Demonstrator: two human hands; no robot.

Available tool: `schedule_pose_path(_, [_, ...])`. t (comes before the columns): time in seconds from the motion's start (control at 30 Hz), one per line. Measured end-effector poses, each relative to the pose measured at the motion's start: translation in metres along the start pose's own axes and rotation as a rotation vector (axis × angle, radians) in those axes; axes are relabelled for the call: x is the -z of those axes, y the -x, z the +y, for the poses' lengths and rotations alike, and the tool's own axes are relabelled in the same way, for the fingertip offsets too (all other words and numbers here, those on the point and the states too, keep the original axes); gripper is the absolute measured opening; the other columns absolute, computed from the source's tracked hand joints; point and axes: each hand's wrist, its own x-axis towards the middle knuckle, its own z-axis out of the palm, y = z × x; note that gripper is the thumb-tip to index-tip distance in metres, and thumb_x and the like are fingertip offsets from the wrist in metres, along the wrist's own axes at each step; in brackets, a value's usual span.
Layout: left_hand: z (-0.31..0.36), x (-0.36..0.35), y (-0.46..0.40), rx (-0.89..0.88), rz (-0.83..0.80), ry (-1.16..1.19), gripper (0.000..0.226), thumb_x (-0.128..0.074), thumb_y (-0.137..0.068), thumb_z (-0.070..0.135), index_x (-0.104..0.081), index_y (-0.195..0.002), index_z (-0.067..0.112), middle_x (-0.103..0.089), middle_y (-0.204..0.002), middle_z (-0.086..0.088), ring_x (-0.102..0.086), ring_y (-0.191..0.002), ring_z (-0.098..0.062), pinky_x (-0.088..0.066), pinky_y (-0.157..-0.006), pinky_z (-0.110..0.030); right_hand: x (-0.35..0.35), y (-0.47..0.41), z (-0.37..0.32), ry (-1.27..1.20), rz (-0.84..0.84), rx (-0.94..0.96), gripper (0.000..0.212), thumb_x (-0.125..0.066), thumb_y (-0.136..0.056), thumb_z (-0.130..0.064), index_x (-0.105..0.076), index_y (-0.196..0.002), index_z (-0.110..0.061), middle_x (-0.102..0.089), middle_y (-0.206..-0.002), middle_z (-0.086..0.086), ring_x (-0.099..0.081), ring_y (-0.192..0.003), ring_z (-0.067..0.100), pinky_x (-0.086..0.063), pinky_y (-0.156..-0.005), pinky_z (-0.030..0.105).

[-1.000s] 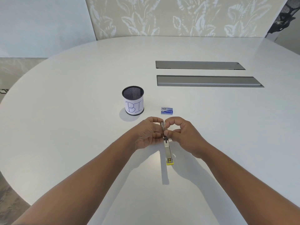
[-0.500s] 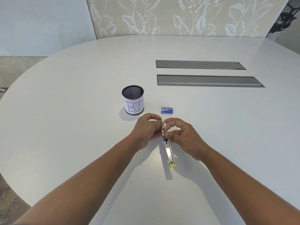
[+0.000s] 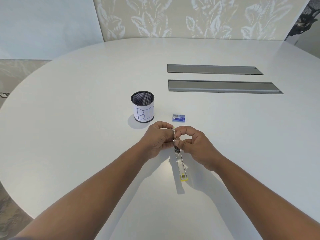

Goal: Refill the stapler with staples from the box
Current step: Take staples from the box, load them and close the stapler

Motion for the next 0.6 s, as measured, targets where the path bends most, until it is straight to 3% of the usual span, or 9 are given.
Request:
schedule_pose_path(0.13, [-0.001,0.000,0.000,-0.016,0.035,0.000,0.025,-0.062,-0.084,-0.009,-0.058,-0.103,0.008,-0.066,-0.069,-0.009,-0.062,-0.062,-0.023,-0.059,-0.065,-0.033,0.000,-0.001,0.001,-0.006,0.016,-0.001,0.010,-0.071,-0.093,-0.013,-0.066,-0.091,-0.021,-0.060,-0.128,-0.002,-0.046,-0.075,0.027,-0.036,-0.069,0.037])
schedule_pose_path(0.33, [0.002,0.001,-0.001,0.033,0.075,0.053,0.022,-0.063,-0.080,-0.010,-0.060,-0.091,0.008,-0.067,-0.069,-0.010,-0.065,-0.060,-0.023,-0.061,-0.065,-0.035,-0.001,0.002,0.006,0.017,-0.006,-0.005,0.009,-0.069,-0.094,-0.013,-0.064,-0.094,-0.020,-0.061,-0.117,0.001,-0.043,-0.075,0.030,-0.030,-0.069,0.042])
schedule_pose_path(0.47, [0.005,0.000,0.000,0.065,0.086,0.091,0.018,-0.064,-0.080,-0.009,-0.060,-0.088,0.007,-0.070,-0.076,-0.014,-0.069,-0.069,-0.028,-0.061,-0.061,-0.034,-0.008,0.003,0.006,0.023,0.055,-0.057,0.015,-0.068,-0.095,-0.016,-0.059,-0.101,-0.027,-0.064,-0.096,0.001,-0.045,-0.067,0.022,-0.036,-0.065,0.035])
schedule_pose_path(0.6, [0.006,-0.002,0.001,0.038,0.059,0.095,0.019,-0.064,-0.079,-0.009,-0.059,-0.088,0.007,-0.071,-0.077,-0.015,-0.071,-0.070,-0.029,-0.062,-0.066,-0.035,-0.012,-0.001,0.004,-0.025,0.161,-0.131,0.037,-0.069,-0.093,-0.014,-0.050,-0.118,-0.034,-0.060,-0.121,-0.005,-0.061,-0.075,0.014,-0.045,-0.069,0.028])
